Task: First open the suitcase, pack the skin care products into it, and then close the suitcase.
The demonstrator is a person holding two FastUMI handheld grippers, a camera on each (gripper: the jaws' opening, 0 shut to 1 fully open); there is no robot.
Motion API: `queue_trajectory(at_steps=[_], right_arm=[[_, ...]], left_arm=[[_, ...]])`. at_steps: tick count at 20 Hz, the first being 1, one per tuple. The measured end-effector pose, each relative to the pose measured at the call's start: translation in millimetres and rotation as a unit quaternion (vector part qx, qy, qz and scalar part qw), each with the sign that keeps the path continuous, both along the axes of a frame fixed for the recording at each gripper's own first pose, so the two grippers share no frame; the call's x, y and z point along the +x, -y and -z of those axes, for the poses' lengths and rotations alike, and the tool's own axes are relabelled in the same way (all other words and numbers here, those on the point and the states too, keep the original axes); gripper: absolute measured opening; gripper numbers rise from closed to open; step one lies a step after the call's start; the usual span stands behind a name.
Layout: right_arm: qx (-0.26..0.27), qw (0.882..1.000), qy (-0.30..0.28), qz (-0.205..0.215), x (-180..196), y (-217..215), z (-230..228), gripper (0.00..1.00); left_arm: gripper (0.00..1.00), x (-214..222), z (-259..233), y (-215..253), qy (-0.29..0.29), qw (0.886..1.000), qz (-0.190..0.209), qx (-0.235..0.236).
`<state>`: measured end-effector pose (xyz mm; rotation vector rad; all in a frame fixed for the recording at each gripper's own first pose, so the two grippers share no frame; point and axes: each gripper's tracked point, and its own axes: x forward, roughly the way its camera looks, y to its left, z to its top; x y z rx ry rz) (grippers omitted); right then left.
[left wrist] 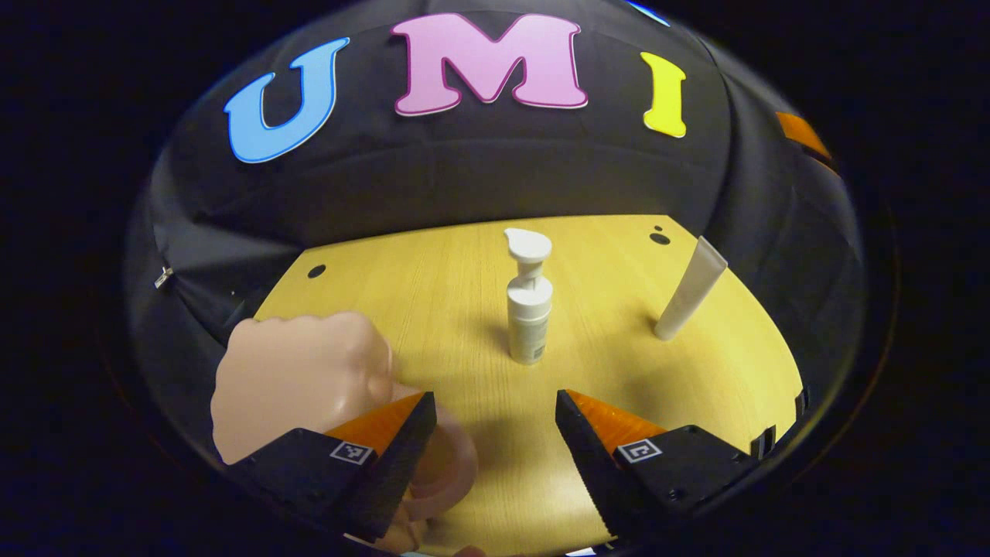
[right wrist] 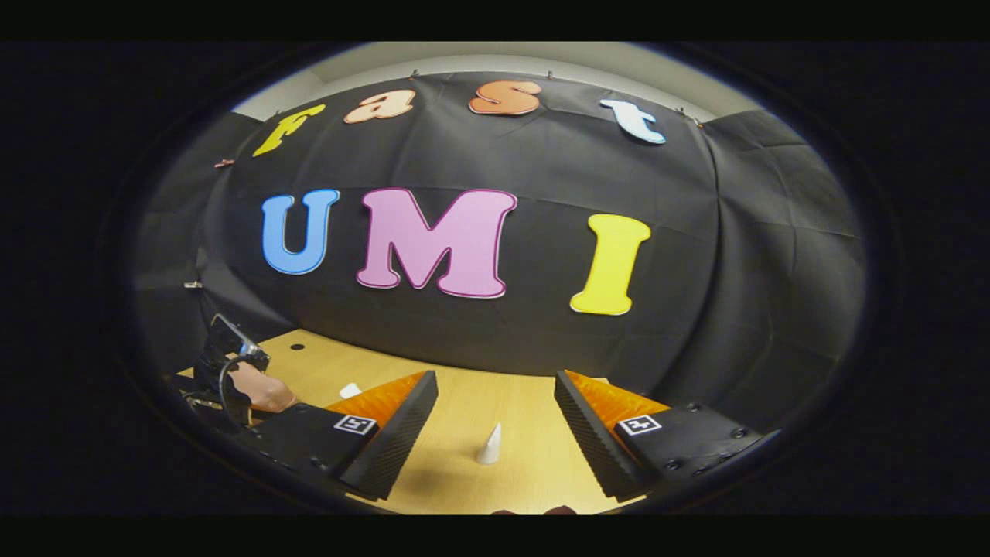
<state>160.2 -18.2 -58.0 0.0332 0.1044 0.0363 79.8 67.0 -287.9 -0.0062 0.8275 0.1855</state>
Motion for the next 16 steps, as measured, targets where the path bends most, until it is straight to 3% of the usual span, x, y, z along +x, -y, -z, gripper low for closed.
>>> queue_trajectory(at_steps=[2, 6, 8, 11, 14, 16], right_arm=[[-0.001, 1.000, 0.003, -0.004, 2, -6, -2, 0.97], [-0.007, 1.000, -0.003, -0.012, 1, -11, 2, 0.96], [-0.010, 1.000, -0.005, -0.010, -1, -9, 3, 0.97], [-0.008, 1.000, -0.008, -0.003, -2, -3, 4, 0.97], [-0.002, 1.000, -0.008, 0.003, -3, 1, 4, 0.97], [0.001, 1.000, -0.010, 0.003, -3, -1, 5, 0.97]], left_arm=[[0.98, -8, 20, -14, -0.037, 0.999, -0.021, 0.001], [0.95, -7, 42, -10, -0.063, 0.998, -0.018, -0.022], [0.81, -7, 51, -16, -0.075, 0.997, -0.016, -0.013], [0.20, -18, 54, -11, -0.105, 0.994, -0.007, -0.032], [0.16, -13, 36, -10, -0.103, 0.993, 0.033, -0.036], [0.16, -16, 10, -11, -0.099, 0.993, 0.036, -0.057]])
